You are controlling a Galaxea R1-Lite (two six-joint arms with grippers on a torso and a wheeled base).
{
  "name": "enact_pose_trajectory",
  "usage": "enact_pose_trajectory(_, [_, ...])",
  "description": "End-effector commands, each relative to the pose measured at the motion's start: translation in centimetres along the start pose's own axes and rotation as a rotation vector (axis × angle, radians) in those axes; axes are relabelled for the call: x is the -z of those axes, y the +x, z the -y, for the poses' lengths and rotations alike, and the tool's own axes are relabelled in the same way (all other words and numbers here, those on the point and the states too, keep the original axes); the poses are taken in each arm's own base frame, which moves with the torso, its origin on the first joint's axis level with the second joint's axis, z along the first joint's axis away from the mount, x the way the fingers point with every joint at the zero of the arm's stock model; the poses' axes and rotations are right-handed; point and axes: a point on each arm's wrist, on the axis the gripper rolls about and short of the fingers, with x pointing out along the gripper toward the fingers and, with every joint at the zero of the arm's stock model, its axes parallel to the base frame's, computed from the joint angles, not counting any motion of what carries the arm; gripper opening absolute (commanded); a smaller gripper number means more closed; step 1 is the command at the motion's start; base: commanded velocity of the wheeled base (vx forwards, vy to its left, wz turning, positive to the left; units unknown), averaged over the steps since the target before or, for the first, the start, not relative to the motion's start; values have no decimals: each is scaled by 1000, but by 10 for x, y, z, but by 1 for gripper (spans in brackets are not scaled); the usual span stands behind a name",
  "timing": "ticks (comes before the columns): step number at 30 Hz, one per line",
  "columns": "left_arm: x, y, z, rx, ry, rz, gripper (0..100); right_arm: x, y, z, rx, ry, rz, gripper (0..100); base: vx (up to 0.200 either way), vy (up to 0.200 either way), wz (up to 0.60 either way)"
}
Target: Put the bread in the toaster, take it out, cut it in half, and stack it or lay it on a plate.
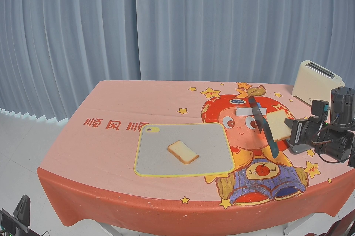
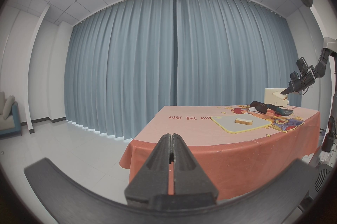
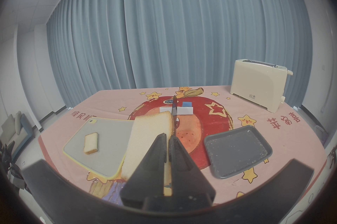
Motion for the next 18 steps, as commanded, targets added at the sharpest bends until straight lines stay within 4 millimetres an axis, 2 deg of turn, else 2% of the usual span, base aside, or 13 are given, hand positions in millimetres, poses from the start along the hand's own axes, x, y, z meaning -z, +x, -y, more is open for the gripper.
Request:
enact_pose_trajectory(1, [5,1,0,-1,1,-17,0,-1,5,11,45,-2,-3,0,0,0,0])
enact_pose_trajectory(18, [5,1,0,-2,7,-17,0,4,7,12,51,-24,-27,0,0,0,0])
